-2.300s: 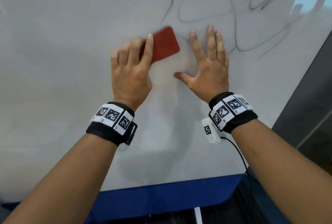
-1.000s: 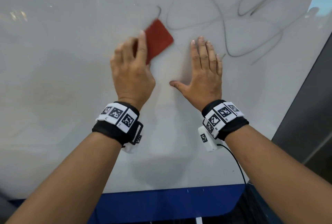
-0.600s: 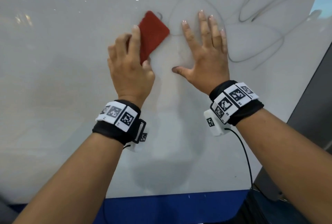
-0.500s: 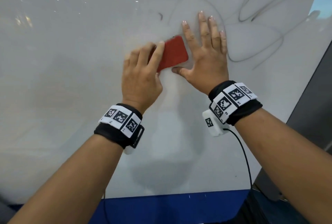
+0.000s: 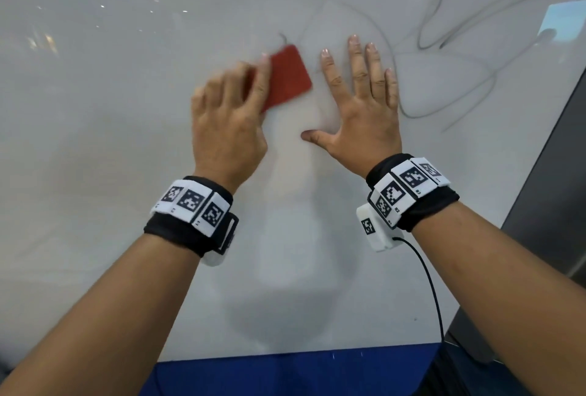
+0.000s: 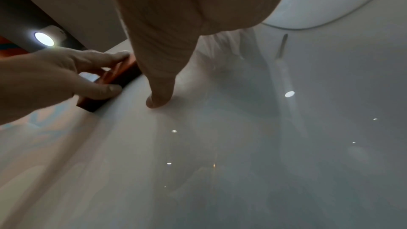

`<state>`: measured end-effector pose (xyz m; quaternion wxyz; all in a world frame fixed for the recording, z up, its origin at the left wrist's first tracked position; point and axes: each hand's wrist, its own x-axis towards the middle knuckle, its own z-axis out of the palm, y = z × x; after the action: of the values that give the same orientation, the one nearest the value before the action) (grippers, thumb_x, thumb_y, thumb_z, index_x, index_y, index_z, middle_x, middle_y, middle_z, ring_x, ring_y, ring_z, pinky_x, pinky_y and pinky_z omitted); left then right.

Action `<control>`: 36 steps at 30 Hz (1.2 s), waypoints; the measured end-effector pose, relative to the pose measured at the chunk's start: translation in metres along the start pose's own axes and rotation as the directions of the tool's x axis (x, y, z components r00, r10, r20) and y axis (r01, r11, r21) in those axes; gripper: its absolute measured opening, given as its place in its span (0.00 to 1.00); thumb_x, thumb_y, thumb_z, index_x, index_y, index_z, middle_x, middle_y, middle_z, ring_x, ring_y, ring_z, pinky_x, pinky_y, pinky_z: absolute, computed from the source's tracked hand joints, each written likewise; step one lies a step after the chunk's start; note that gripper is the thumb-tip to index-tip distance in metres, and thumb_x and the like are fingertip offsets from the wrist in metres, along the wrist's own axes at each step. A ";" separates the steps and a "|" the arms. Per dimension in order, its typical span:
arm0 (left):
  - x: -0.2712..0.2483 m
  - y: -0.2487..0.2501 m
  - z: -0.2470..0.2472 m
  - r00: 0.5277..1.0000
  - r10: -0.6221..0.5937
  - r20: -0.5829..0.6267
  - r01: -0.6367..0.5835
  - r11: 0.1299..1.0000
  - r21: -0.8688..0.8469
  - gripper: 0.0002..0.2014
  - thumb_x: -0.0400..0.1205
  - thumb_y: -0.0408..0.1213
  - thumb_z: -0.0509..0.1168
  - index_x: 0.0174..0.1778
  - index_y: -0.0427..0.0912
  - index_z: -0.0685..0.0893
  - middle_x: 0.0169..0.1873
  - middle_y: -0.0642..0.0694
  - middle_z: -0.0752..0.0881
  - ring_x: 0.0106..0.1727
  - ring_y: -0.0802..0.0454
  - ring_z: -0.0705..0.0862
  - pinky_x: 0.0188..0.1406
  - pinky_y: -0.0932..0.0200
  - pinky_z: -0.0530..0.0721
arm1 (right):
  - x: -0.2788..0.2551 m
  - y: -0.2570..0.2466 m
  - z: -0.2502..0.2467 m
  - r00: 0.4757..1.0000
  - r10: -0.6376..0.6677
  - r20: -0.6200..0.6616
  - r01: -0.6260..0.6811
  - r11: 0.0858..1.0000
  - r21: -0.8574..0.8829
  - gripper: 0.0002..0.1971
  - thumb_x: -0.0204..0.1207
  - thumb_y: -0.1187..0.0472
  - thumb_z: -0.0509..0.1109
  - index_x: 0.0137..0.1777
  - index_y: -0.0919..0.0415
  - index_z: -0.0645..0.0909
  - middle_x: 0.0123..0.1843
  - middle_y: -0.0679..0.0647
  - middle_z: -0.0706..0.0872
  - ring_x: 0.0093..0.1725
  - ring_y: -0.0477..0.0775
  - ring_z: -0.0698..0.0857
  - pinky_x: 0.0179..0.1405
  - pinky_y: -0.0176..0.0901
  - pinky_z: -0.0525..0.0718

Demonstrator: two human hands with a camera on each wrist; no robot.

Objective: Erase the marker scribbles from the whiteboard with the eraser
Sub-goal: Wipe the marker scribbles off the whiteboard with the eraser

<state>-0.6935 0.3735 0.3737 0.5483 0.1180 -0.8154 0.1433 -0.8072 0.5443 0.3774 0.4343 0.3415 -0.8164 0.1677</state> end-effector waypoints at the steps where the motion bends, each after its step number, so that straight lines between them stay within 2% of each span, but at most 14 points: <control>1: 0.006 -0.006 -0.004 0.988 -0.150 -0.017 0.150 0.988 -0.021 0.36 0.77 0.38 0.63 0.84 0.45 0.63 0.72 0.39 0.74 0.67 0.38 0.68 0.62 0.40 0.71 | 0.000 0.000 0.000 1.000 0.002 0.004 -0.002 1.000 0.000 0.58 0.64 0.27 0.73 0.87 0.44 0.46 0.89 0.56 0.45 0.88 0.60 0.44 0.85 0.62 0.45; 4: 0.021 -0.015 -0.014 0.889 -0.457 -0.003 0.455 0.886 -0.094 0.39 0.76 0.39 0.62 0.86 0.48 0.58 0.73 0.39 0.71 0.69 0.35 0.70 0.63 0.39 0.72 | 0.000 -0.001 0.001 1.000 0.006 0.007 -0.006 1.000 -0.002 0.57 0.64 0.27 0.73 0.88 0.45 0.46 0.89 0.56 0.45 0.88 0.60 0.44 0.85 0.62 0.44; 7: 0.009 0.002 -0.008 0.990 -0.139 -0.009 0.138 0.990 -0.033 0.35 0.77 0.37 0.64 0.84 0.49 0.65 0.71 0.38 0.75 0.66 0.36 0.72 0.60 0.40 0.73 | -0.001 -0.001 0.002 1.000 0.009 -0.008 -0.009 1.000 0.001 0.58 0.63 0.27 0.73 0.88 0.45 0.47 0.89 0.57 0.46 0.88 0.60 0.45 0.84 0.62 0.45; 10: 0.001 -0.004 0.003 0.998 0.063 -0.001 -0.063 0.997 0.039 0.34 0.78 0.35 0.65 0.82 0.50 0.68 0.70 0.39 0.77 0.65 0.38 0.70 0.59 0.41 0.73 | -0.001 -0.001 0.002 1.000 0.011 -0.006 -0.011 1.000 0.005 0.58 0.63 0.27 0.73 0.88 0.45 0.46 0.89 0.56 0.45 0.88 0.60 0.44 0.85 0.63 0.45; 13: 0.018 -0.017 -0.008 0.941 -0.335 -0.053 0.332 0.942 -0.053 0.37 0.77 0.38 0.63 0.85 0.51 0.63 0.72 0.39 0.74 0.68 0.36 0.72 0.60 0.39 0.75 | -0.002 -0.002 0.002 1.000 0.012 0.003 -0.012 1.000 0.006 0.58 0.63 0.27 0.73 0.87 0.45 0.46 0.89 0.56 0.46 0.88 0.60 0.44 0.84 0.62 0.44; 15: 0.024 -0.013 -0.012 0.902 -0.430 -0.033 0.427 0.901 -0.081 0.37 0.78 0.39 0.62 0.86 0.51 0.60 0.74 0.39 0.72 0.70 0.36 0.71 0.62 0.38 0.74 | -0.002 -0.002 0.002 1.000 0.011 0.002 -0.011 1.000 0.009 0.58 0.63 0.27 0.73 0.87 0.45 0.47 0.89 0.57 0.46 0.87 0.60 0.45 0.84 0.63 0.44; 18: 0.009 0.011 -0.003 0.998 -0.066 -0.007 0.066 0.998 -0.010 0.35 0.78 0.38 0.63 0.84 0.50 0.64 0.72 0.40 0.75 0.67 0.37 0.71 0.60 0.40 0.74 | -0.002 -0.003 0.001 1.000 0.018 0.013 -0.018 1.000 0.012 0.58 0.63 0.27 0.72 0.87 0.44 0.45 0.89 0.57 0.44 0.87 0.60 0.43 0.85 0.64 0.45; 20: 0.001 0.010 0.005 0.995 0.098 0.017 -0.099 0.994 0.037 0.34 0.78 0.36 0.63 0.83 0.50 0.66 0.71 0.40 0.77 0.66 0.39 0.70 0.60 0.41 0.73 | -0.002 -0.003 0.001 1.000 0.018 0.014 -0.018 1.000 0.009 0.58 0.63 0.26 0.72 0.87 0.44 0.45 0.89 0.56 0.44 0.87 0.60 0.43 0.85 0.64 0.45; 22: 0.010 0.000 0.000 0.998 -0.047 -0.029 0.047 0.999 0.025 0.35 0.78 0.37 0.63 0.84 0.52 0.65 0.72 0.41 0.76 0.67 0.38 0.71 0.61 0.40 0.73 | -0.002 -0.002 0.002 1.000 0.016 0.006 -0.017 1.000 0.013 0.58 0.63 0.26 0.72 0.87 0.44 0.46 0.89 0.56 0.45 0.87 0.60 0.44 0.85 0.64 0.45; 24: 0.023 -0.009 -0.009 0.935 -0.352 -0.041 0.350 0.935 -0.061 0.37 0.78 0.39 0.63 0.86 0.53 0.60 0.75 0.41 0.72 0.70 0.37 0.71 0.64 0.38 0.72 | -0.003 -0.002 0.003 1.000 0.012 0.004 -0.012 1.000 0.016 0.58 0.63 0.27 0.73 0.87 0.45 0.46 0.89 0.56 0.45 0.87 0.60 0.44 0.85 0.64 0.45; 26: 0.030 -0.006 -0.012 0.876 -0.482 -0.023 0.478 0.873 -0.101 0.38 0.79 0.40 0.62 0.86 0.53 0.57 0.76 0.42 0.69 0.72 0.37 0.70 0.66 0.36 0.71 | -0.004 -0.002 0.003 1.000 0.010 0.004 -0.011 1.000 0.019 0.58 0.63 0.27 0.73 0.87 0.45 0.46 0.89 0.56 0.45 0.87 0.60 0.44 0.85 0.64 0.45; 30: 0.004 0.022 -0.001 0.997 -0.076 0.004 0.077 0.996 -0.036 0.35 0.76 0.35 0.62 0.83 0.53 0.67 0.73 0.42 0.75 0.68 0.38 0.71 0.64 0.39 0.72 | -0.003 -0.003 0.004 1.000 0.014 -0.005 -0.014 0.999 0.030 0.59 0.62 0.26 0.73 0.87 0.44 0.46 0.89 0.56 0.46 0.88 0.60 0.45 0.84 0.65 0.47; 32: -0.006 0.020 0.004 0.994 0.102 0.041 -0.100 0.994 -0.050 0.34 0.74 0.31 0.61 0.79 0.54 0.73 0.72 0.45 0.77 0.69 0.40 0.71 0.68 0.38 0.70 | -0.003 -0.004 0.003 1.000 0.021 -0.013 -0.020 0.998 0.055 0.60 0.61 0.27 0.74 0.87 0.46 0.46 0.89 0.56 0.47 0.88 0.59 0.45 0.84 0.66 0.48; 36: 0.006 0.012 -0.007 0.980 0.177 0.086 -0.157 0.967 -0.200 0.32 0.73 0.30 0.55 0.74 0.56 0.79 0.71 0.50 0.79 0.71 0.41 0.73 0.73 0.32 0.65 | -0.002 -0.018 0.001 0.995 0.041 -0.096 -0.026 0.988 0.151 0.58 0.62 0.40 0.82 0.87 0.51 0.51 0.88 0.57 0.53 0.87 0.61 0.52 0.83 0.69 0.53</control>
<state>-0.6935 0.3869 0.3801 0.5001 0.0025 -0.8598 0.1035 -0.7944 0.5317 0.3744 0.4443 0.3506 -0.7848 0.2526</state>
